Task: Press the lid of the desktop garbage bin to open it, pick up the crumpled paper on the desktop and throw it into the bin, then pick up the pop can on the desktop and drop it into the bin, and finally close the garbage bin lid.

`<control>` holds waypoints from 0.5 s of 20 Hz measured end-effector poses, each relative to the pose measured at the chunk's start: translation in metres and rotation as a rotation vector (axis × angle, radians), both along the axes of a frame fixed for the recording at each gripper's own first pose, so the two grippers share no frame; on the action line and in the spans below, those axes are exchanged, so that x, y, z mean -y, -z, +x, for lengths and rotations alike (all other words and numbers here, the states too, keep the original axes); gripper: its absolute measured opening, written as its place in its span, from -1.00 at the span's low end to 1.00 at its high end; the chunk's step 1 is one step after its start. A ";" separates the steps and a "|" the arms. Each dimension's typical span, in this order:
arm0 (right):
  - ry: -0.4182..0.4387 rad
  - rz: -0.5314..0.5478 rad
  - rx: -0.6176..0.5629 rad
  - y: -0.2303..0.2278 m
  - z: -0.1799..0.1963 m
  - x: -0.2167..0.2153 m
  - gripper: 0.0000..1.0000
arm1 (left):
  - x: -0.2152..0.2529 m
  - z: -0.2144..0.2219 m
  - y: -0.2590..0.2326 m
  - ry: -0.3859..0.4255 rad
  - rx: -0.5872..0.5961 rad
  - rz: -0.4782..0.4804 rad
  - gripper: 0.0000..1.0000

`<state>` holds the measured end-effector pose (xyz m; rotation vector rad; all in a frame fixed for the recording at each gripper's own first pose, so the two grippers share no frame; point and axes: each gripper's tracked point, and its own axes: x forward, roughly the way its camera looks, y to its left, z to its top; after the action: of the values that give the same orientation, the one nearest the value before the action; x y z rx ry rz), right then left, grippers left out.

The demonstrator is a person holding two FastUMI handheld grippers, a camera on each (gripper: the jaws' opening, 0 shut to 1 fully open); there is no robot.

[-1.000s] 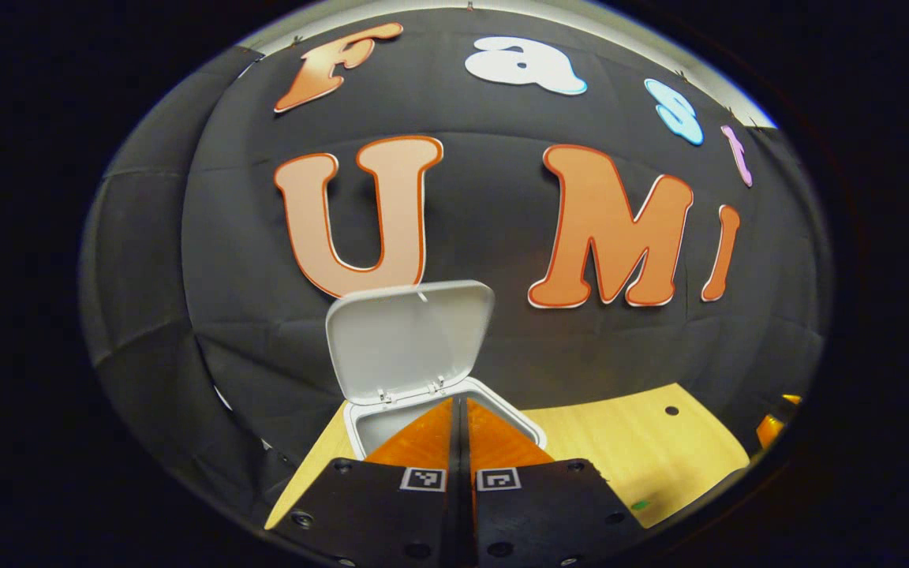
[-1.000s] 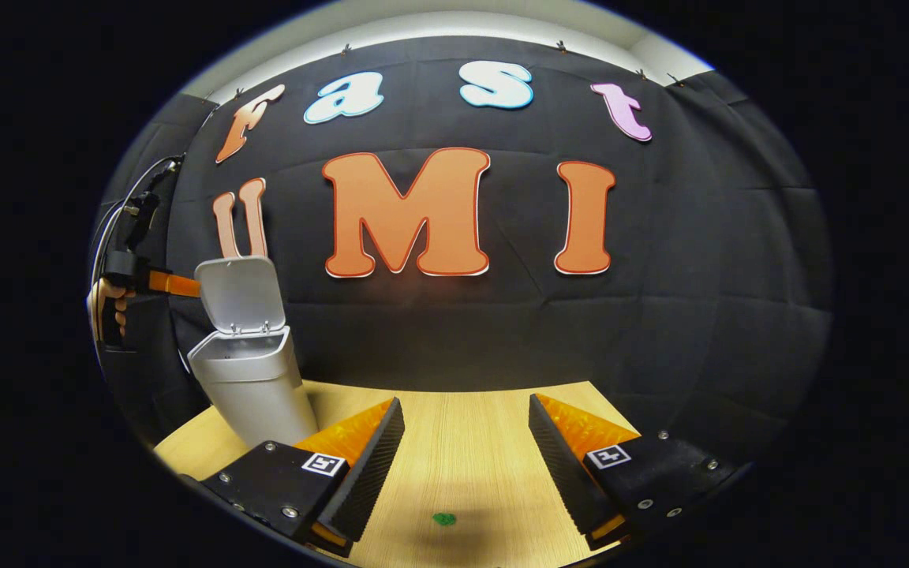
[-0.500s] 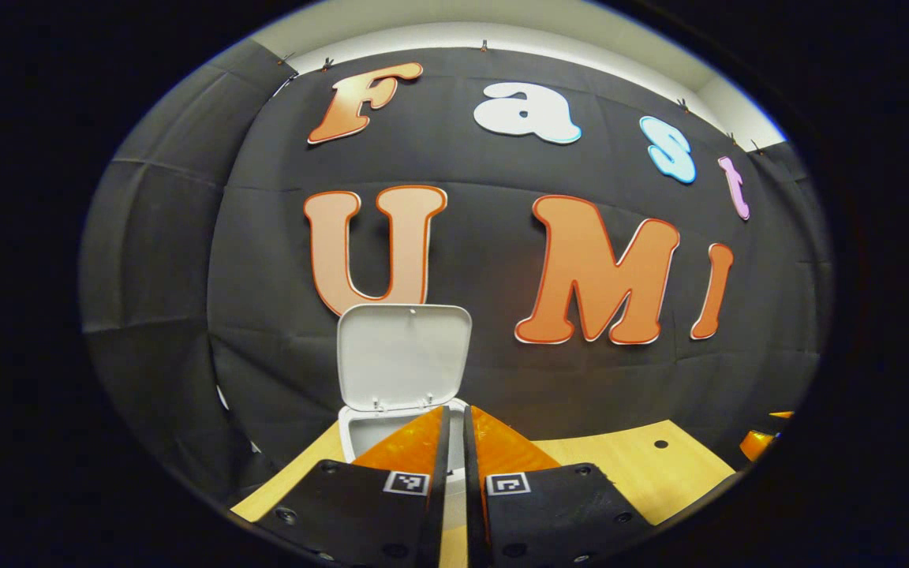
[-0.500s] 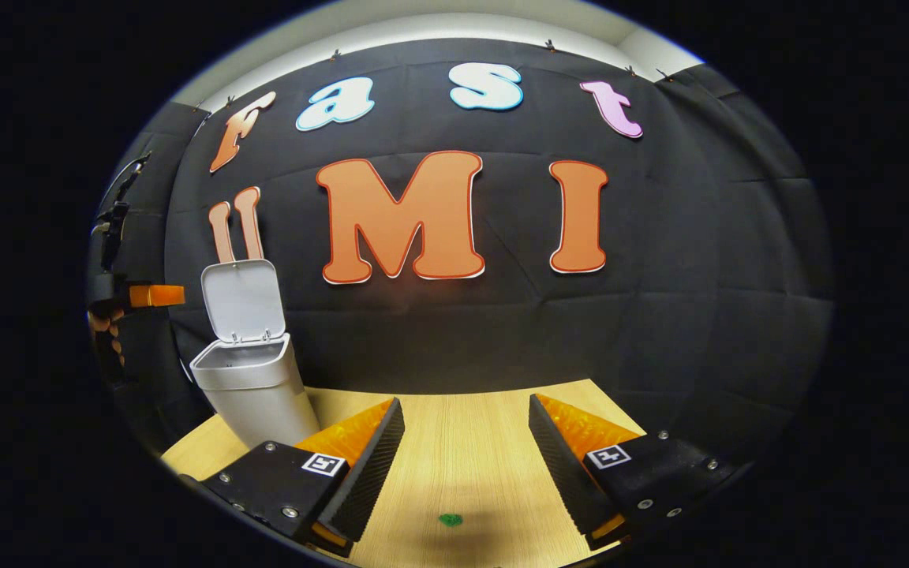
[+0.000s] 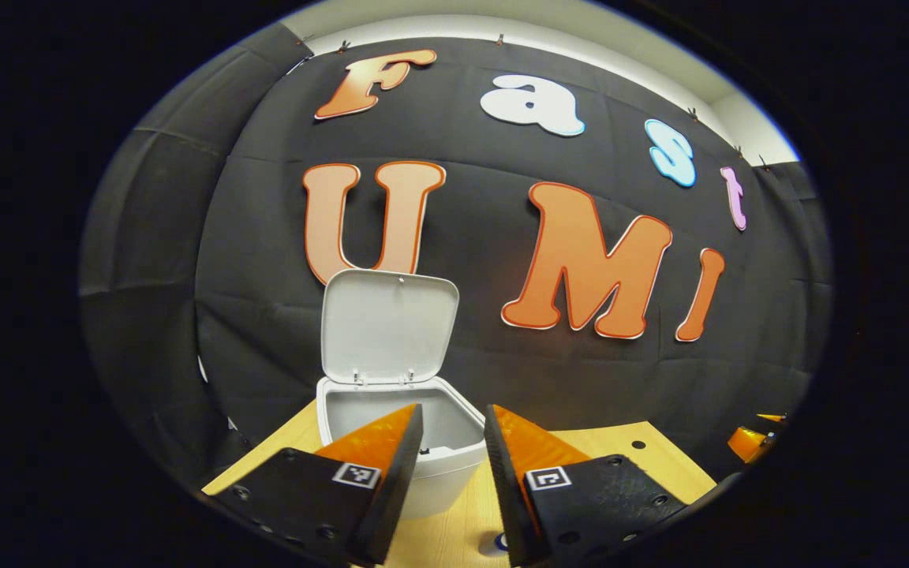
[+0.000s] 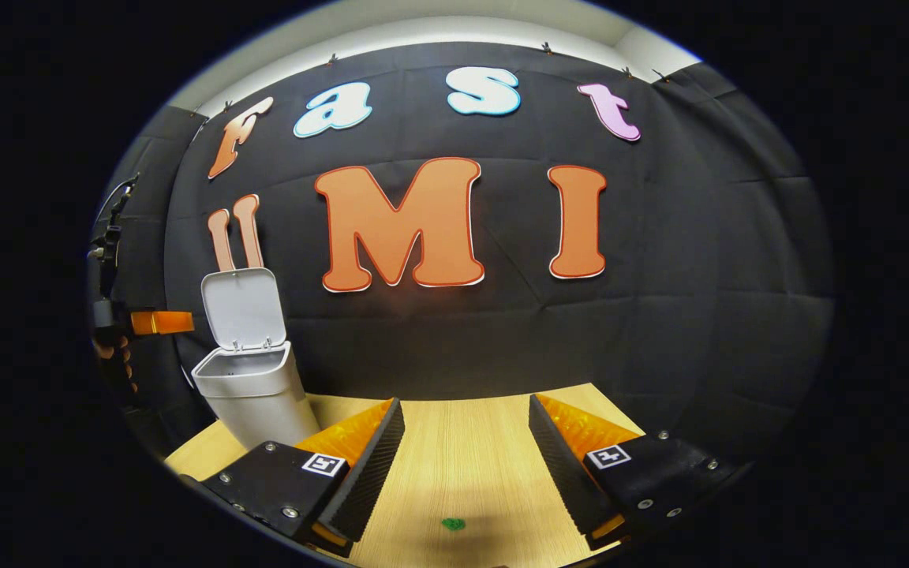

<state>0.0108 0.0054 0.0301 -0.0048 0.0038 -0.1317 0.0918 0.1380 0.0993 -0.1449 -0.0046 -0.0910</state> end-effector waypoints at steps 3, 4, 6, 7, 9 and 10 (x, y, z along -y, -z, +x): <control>-0.005 -0.002 -0.001 0.001 0.002 -0.003 0.89 | 0.007 -0.004 0.002 0.011 0.013 0.027 0.49; -0.009 -0.002 -0.004 0.002 0.002 -0.004 0.90 | 0.009 -0.005 0.003 0.013 0.017 0.036 0.53; -0.015 -0.008 -0.012 0.003 0.003 -0.005 0.91 | 0.013 -0.009 0.007 0.020 0.035 0.050 0.75; -0.015 -0.015 -0.015 0.004 0.003 -0.005 0.91 | 0.016 -0.011 0.007 0.027 0.048 0.062 0.89; -0.026 -0.023 -0.027 0.008 0.005 -0.008 0.90 | 0.020 -0.012 0.013 0.026 0.052 0.099 0.89; -0.047 -0.023 -0.044 0.013 0.007 -0.012 0.89 | 0.021 -0.012 0.017 0.026 0.048 0.114 0.89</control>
<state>0.0176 0.0169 0.0168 -0.0307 0.0457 -0.0845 0.0794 0.1169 0.0827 -0.0285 -0.0451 -0.1204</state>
